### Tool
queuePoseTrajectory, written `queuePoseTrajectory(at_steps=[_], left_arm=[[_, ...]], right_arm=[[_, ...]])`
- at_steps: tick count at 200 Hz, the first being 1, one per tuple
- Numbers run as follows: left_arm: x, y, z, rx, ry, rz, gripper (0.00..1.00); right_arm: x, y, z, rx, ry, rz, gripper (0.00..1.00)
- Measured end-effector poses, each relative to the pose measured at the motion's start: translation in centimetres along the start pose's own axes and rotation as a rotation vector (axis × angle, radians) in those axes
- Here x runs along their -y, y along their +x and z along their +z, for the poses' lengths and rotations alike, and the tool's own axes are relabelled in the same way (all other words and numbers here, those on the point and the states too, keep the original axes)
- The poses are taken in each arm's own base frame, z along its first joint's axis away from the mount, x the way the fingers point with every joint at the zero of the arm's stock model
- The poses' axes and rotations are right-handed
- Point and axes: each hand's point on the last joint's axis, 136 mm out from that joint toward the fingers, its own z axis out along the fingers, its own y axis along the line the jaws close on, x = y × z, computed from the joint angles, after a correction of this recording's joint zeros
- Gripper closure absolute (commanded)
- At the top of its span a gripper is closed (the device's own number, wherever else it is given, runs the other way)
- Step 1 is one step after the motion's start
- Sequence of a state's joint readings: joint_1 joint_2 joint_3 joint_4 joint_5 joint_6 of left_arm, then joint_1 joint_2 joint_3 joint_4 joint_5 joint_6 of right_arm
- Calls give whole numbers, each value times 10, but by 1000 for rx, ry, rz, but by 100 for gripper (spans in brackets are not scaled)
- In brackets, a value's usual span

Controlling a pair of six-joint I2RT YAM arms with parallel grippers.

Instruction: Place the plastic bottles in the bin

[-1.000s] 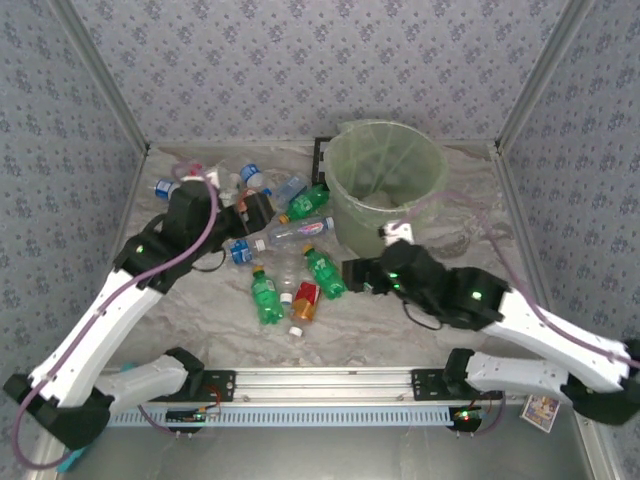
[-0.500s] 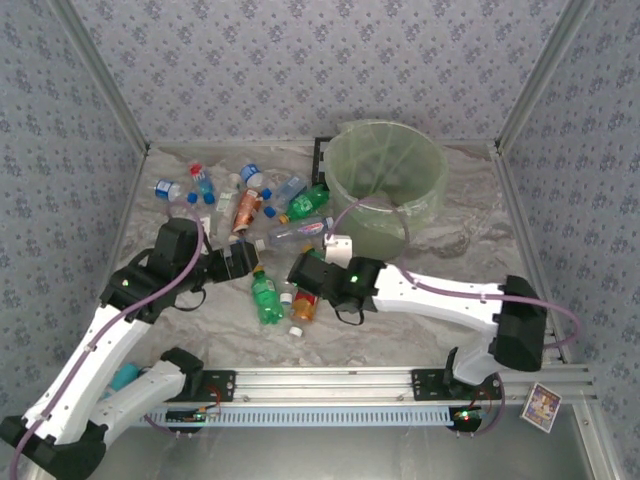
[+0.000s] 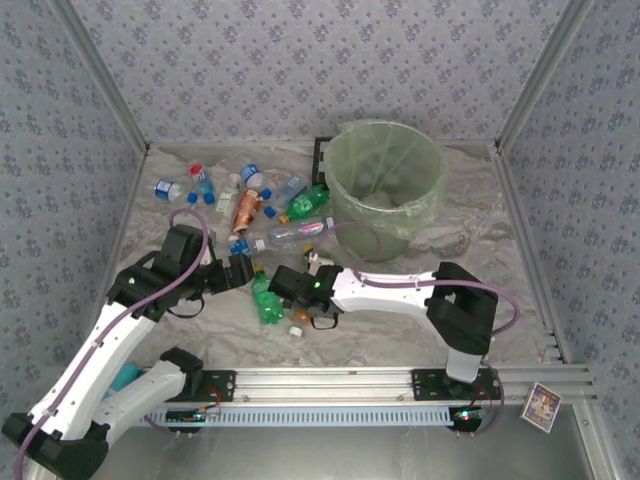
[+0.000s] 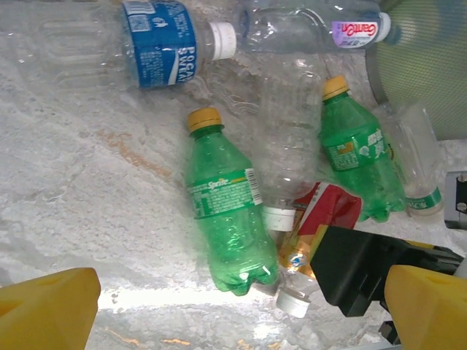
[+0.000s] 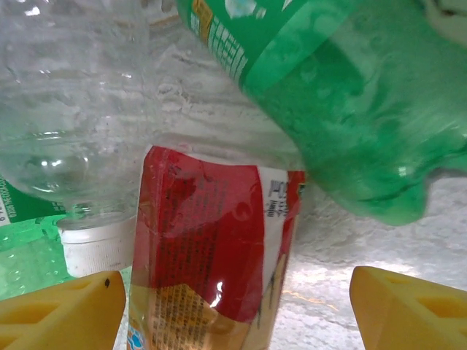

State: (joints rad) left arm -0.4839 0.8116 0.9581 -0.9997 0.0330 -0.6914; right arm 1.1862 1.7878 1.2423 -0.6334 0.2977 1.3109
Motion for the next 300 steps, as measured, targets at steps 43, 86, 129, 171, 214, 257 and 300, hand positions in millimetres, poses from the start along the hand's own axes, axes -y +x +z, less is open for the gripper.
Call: queuePoseTrajectory(at_steps=[43,86,129,171,214,257,300], left_arm=[[-5,4,-4,-4,-13,1,0],[-1,7,-9,-2,22,23,0],[1,7,-16,21,52,39,0],[1,7,-18,27,55,50,0],[1,6,-18,28,56,52,0],[2,4,-17,38,52,74,0],[2,-1,-21,61,46,104,0]], right_arm=[[-5,-3,11,-22,-21,53,20],[0,-1,26,-43,7,68,24],[3,0,33,-53,21,61,36],[4,-1,28,-50,46,24,40],[-13,-13,0,-9,55,-48,39],[-18,-28,-34,46,66,-115,39],[-33,-75,-104,177,-5,-158,38]])
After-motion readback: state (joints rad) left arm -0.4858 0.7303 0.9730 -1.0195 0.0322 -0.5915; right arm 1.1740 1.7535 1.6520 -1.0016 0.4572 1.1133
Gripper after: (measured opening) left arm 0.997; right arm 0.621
